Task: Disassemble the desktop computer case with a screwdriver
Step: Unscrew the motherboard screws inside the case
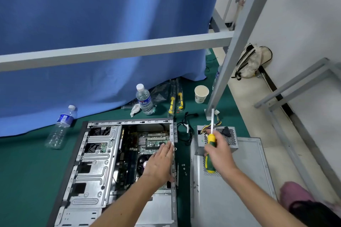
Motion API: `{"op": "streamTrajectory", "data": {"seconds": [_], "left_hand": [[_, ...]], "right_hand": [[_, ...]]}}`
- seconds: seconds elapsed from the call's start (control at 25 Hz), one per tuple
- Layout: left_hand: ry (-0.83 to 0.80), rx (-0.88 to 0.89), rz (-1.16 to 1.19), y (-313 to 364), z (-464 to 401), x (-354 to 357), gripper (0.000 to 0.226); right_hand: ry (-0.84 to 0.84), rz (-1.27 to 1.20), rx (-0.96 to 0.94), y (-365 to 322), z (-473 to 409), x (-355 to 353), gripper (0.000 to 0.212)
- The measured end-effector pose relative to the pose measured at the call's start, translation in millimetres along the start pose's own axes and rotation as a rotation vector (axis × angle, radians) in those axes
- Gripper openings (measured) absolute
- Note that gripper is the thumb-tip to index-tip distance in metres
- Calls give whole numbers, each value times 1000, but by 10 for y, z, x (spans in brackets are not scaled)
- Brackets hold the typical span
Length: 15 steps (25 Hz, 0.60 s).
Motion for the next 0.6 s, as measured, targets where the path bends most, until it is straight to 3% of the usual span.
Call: {"op": "streamTrajectory", "data": {"seconds": [0.08,0.2,0.48,0.56,0.6], "left_hand": [[44,9,128,-98,81,56,107],[140,34,281,-305,277,149,85],[358,-60,387,-1222,562,-84,53],[308,-22,620,-1326,660,-178,54],[197,14,815,-1319,708,-201,57]], "right_hand": [[-155,-92,36,-62,146,278,45],[-210,-246,144,-76,292,575,31],[-300,-109,204,-157,536,1083,23],[-294,-85,175,-196,601,1358,19],[-299,-65,155,-228,631,1509,16]]}}
Point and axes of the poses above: each hand's wrist, its own z-axis away from the middle knuckle, its own x-axis out of the palm, y = z × x, the point moved 2 cm from there along -z, towards the middle knuckle, and after that the axes turned 3 degrees about y, right-handed, at the moved point
